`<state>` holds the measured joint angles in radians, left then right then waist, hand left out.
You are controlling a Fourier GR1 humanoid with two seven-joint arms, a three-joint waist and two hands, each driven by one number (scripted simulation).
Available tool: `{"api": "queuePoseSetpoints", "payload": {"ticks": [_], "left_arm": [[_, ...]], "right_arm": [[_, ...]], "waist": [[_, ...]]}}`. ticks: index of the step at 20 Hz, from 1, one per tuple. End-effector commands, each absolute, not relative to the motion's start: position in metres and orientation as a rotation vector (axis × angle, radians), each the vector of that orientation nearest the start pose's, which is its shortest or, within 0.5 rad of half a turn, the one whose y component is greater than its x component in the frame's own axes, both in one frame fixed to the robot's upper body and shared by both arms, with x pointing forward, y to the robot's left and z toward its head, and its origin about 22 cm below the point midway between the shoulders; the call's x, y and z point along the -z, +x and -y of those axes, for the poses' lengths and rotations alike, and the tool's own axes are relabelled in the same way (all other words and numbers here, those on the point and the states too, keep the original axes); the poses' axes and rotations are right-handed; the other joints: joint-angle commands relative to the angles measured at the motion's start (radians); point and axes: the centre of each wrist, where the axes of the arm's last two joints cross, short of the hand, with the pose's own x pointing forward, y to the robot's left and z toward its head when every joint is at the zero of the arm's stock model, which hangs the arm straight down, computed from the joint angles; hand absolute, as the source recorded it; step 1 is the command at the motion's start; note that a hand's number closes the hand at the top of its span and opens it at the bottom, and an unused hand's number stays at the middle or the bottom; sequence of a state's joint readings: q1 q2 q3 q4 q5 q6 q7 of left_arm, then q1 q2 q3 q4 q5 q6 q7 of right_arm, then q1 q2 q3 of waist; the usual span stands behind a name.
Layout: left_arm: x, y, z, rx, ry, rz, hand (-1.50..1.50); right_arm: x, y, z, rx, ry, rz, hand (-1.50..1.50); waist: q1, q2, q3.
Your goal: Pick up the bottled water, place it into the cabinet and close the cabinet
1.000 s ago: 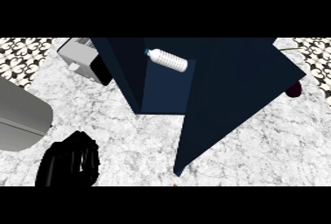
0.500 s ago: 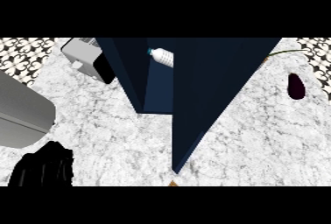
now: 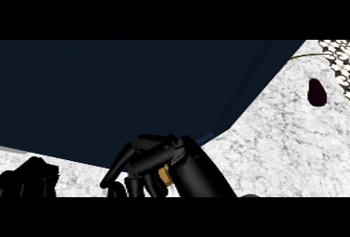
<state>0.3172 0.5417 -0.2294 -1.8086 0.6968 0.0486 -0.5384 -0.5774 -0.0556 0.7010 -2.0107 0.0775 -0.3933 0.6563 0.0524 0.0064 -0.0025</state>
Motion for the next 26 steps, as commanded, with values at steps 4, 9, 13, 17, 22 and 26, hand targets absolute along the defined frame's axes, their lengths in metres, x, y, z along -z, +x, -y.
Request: {"api": "queuePoseSetpoints", "payload": {"ticks": [4,9,13,17,22,26], "left_arm": [[-0.026,0.154,-0.318,-0.151,-0.247,1.888,1.5],[-0.025,0.144,-0.33,-0.152,-0.244,1.88,1.5],[-0.028,0.143,-0.326,-0.135,-0.232,1.895,1.5],[-0.035,0.146,-0.323,-0.137,-0.233,1.884,1.5],[-0.036,0.156,-0.326,-0.105,-0.265,1.897,1.5],[-0.034,0.152,-0.329,-0.113,-0.256,1.896,1.5]], "right_arm": [[-0.19,0.281,0.037,-0.443,0.466,1.659,1.5],[-0.17,0.342,0.056,-0.434,0.441,1.618,1.5],[-0.164,0.379,0.101,-0.448,0.434,1.623,1.5],[-0.157,0.393,0.095,-0.458,0.39,1.619,1.5],[-0.146,0.402,0.096,-0.487,0.371,1.628,1.5],[-0.146,0.411,0.117,-0.448,0.375,1.64,1.5]], "waist": [[-0.008,0.004,0.003],[-0.016,0.004,0.002],[-0.025,0.002,0.003],[-0.02,0.005,0.003],[-0.017,0.014,0.002],[-0.008,0.018,0.002]]}}
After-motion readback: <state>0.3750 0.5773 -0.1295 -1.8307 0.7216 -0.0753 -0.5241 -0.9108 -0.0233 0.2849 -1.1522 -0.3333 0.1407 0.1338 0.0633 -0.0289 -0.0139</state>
